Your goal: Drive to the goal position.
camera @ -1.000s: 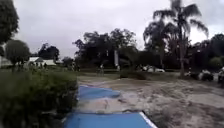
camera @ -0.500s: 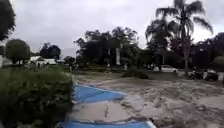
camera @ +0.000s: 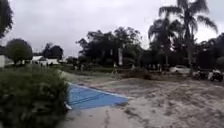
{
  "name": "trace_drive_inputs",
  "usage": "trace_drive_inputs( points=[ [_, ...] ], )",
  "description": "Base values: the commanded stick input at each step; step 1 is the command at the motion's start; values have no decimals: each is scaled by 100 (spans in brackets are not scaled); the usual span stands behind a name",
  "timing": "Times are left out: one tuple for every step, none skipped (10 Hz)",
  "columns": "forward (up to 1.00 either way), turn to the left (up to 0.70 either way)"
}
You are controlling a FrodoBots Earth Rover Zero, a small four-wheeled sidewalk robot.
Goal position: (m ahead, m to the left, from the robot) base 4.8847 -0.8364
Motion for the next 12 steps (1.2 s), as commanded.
trace_drive_inputs(
  points=[
    [50, 0],
    [50, 0],
    [50, 0],
    [50, 0],
    [50, 0],
    [50, 0],
    [50, 0],
    [50, 0],
    [50, 0],
    [50, 0],
    [50, 33],
    [50, 50]
  ],
)
